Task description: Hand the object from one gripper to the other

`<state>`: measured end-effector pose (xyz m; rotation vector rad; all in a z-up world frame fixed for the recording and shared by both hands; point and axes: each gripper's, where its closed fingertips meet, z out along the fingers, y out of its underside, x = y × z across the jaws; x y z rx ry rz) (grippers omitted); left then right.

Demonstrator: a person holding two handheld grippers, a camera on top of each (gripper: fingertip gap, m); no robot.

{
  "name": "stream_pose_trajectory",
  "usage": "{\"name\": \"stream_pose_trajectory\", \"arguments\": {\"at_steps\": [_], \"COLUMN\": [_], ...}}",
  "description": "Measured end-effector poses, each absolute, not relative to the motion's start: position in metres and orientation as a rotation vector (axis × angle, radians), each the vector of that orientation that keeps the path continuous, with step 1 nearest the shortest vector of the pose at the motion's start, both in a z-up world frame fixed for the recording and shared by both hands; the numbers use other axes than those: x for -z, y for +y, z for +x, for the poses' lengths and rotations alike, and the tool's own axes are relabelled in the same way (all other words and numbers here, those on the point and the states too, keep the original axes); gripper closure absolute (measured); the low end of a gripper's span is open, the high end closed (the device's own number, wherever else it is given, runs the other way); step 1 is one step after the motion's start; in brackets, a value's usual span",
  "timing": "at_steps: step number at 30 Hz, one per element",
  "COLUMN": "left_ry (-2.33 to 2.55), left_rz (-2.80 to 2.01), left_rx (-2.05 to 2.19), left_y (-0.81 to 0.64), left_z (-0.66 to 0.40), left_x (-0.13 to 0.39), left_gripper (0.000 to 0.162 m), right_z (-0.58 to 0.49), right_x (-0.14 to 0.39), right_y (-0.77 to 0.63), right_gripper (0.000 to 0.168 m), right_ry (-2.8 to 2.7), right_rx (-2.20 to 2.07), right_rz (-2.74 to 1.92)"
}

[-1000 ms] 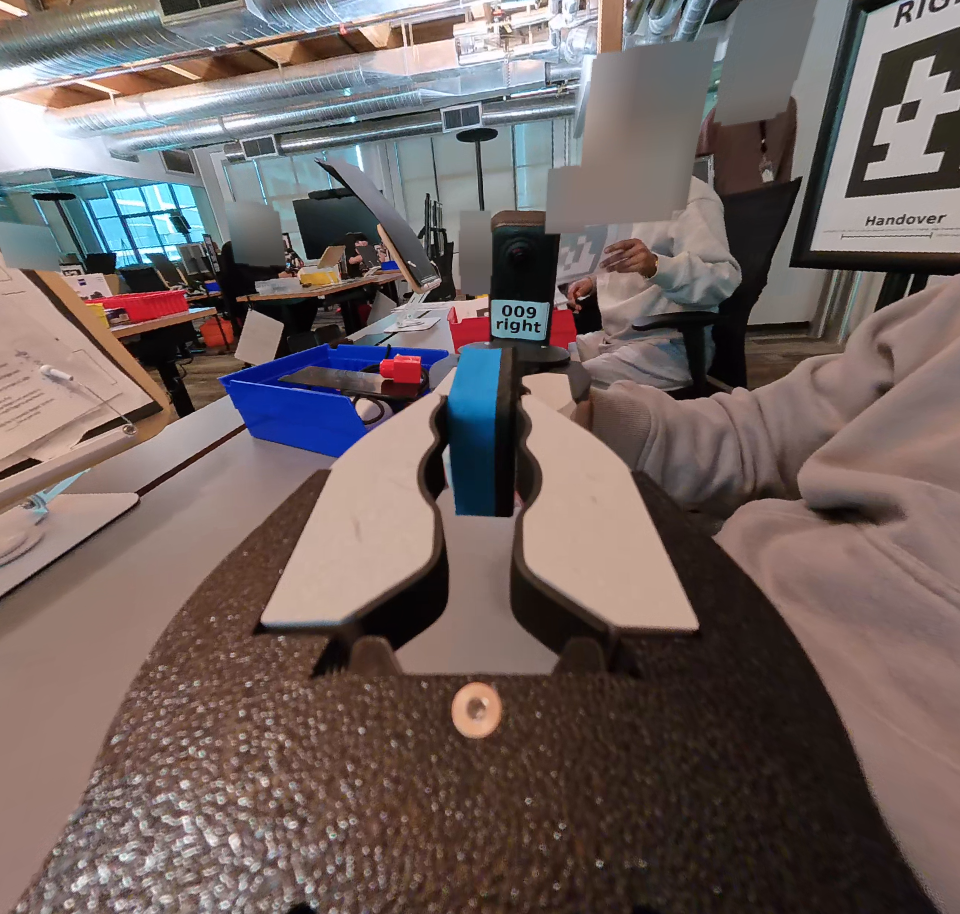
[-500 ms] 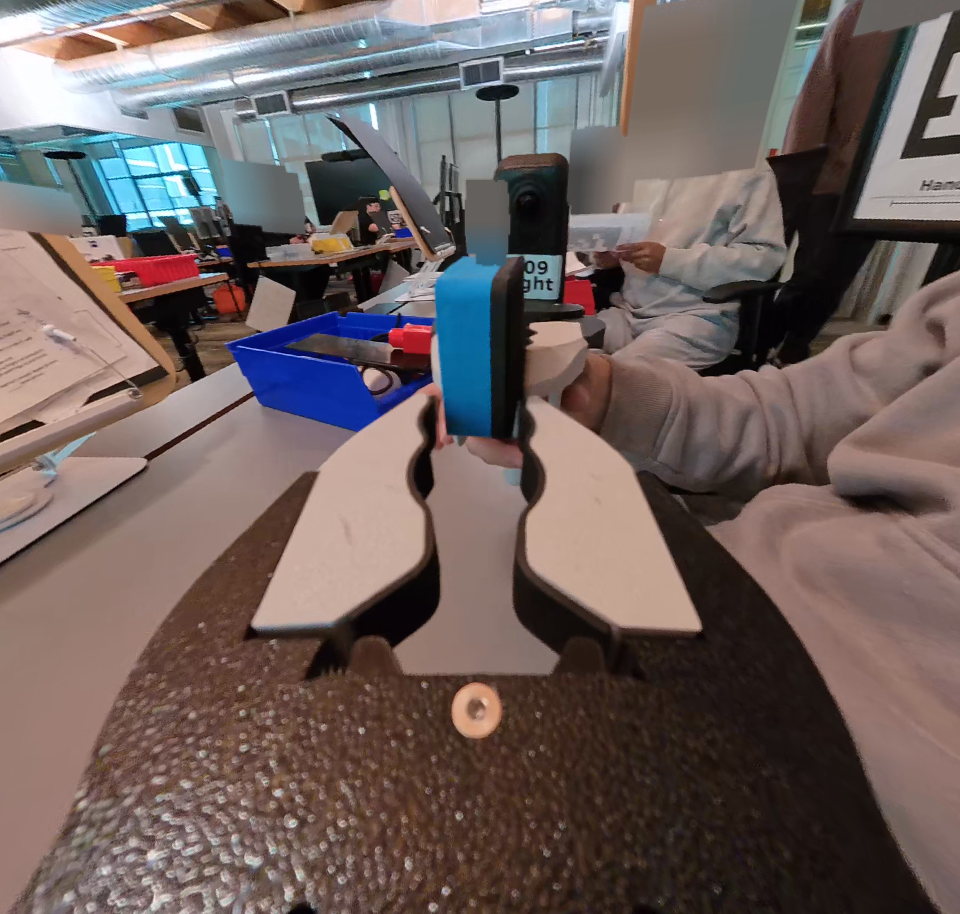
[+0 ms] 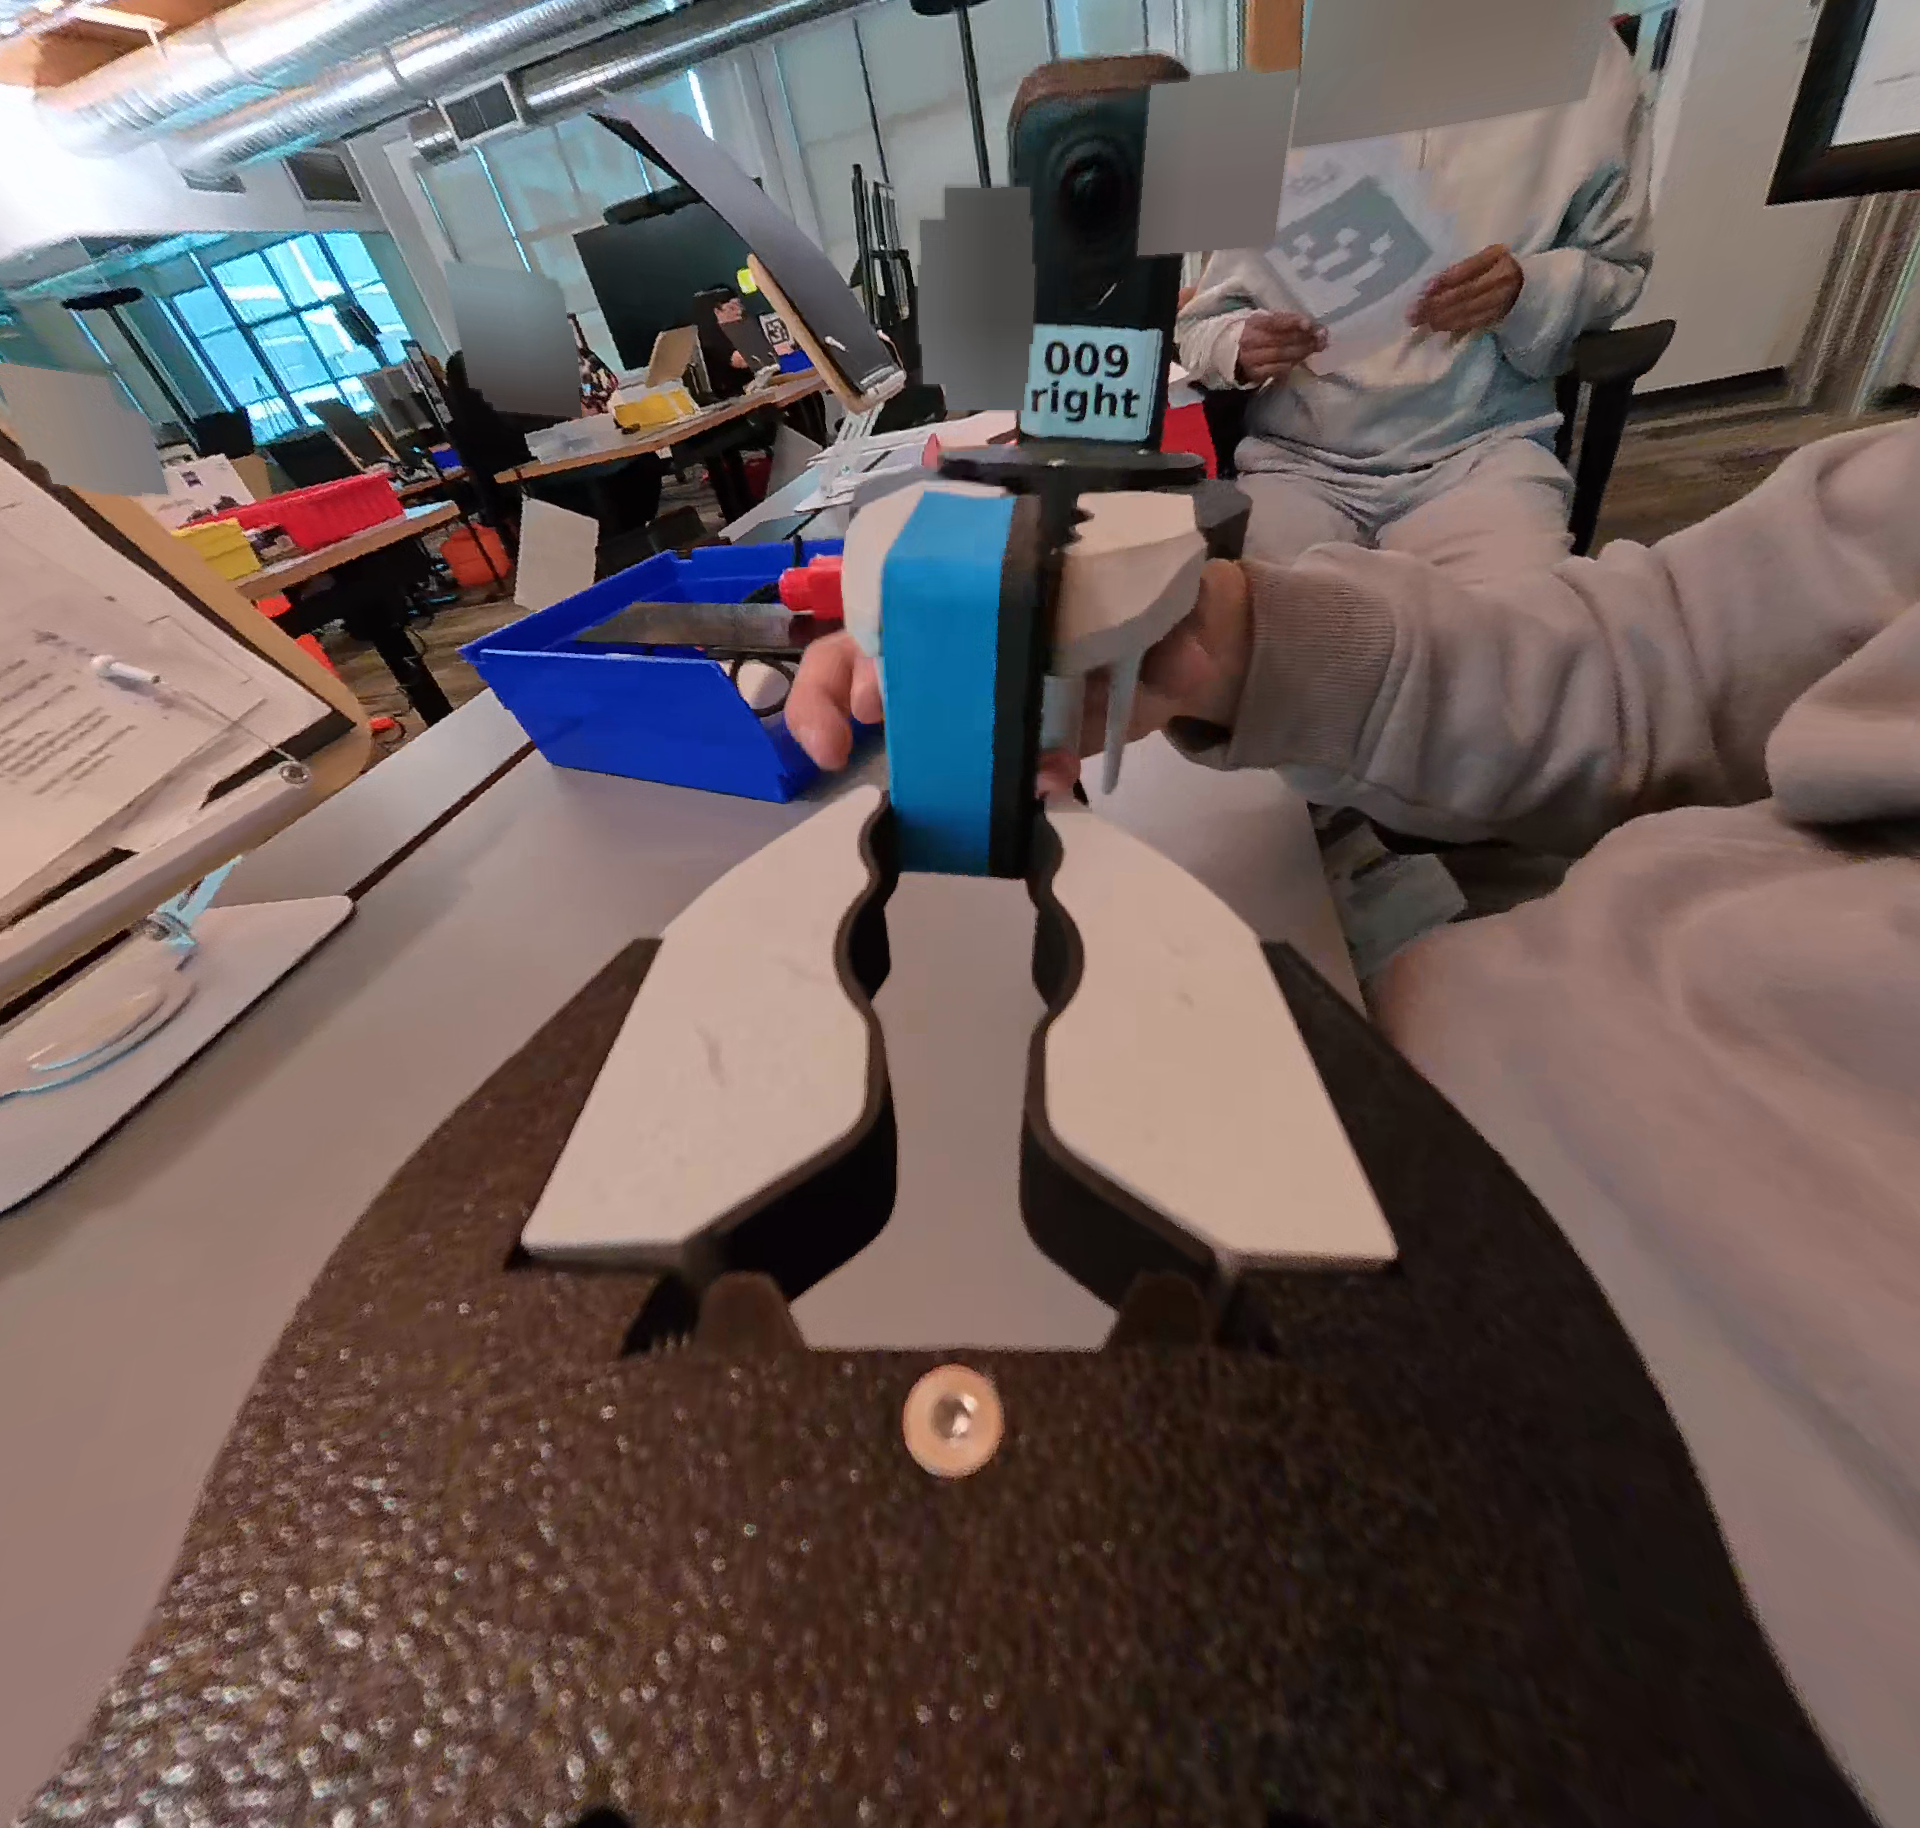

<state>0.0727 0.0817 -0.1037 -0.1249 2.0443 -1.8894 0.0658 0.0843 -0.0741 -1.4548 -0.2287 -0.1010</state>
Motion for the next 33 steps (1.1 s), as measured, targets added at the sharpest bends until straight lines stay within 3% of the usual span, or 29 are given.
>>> {"name": "stream_pose_trajectory", "arguments": {"at_steps": [3, 7, 12, 20, 24, 29, 33], "left_ry": [2.066, 2.183, 2.440, 2.506, 2.389, 2.155, 2.047], "left_rz": [-0.196, -0.348, -0.517, -0.538, -0.503, -0.344, -0.217], "left_rx": [1.946, 2.123, 2.355, 2.166, 2.121, 1.889, 1.540], "left_y": [0.082, 0.079, 0.075, 0.071, 0.076, 0.091, 0.096], "left_z": [0.075, 0.069, 0.052, 0.061, 0.073, 0.092, 0.106], "left_x": [0.107, 0.108, 0.115, 0.140, 0.136, 0.124, 0.125], "left_gripper": [0.137, 0.089, 0.076, 0.093, 0.093, 0.093, 0.093], "right_z": [0.067, 0.070, 0.066, 0.060, 0.065, 0.067, 0.075], "right_x": [0.076, 0.081, 0.095, 0.118, 0.114, 0.094, 0.092], "right_y": [0.085, 0.086, 0.091, 0.102, 0.100, 0.093, 0.095], "right_gripper": [0.145, 0.145, 0.145, 0.144, 0.108, 0.081, 0.083], "right_ry": [-0.286, -0.484, -0.778, -0.886, -0.690, -0.325, -0.106], "right_rx": [0.214, 0.581, 0.984, 1.019, 0.812, 0.309, 0.107], "right_rz": [-1.476, -1.480, -1.453, -1.526, -1.571, -1.577, -1.607]}}
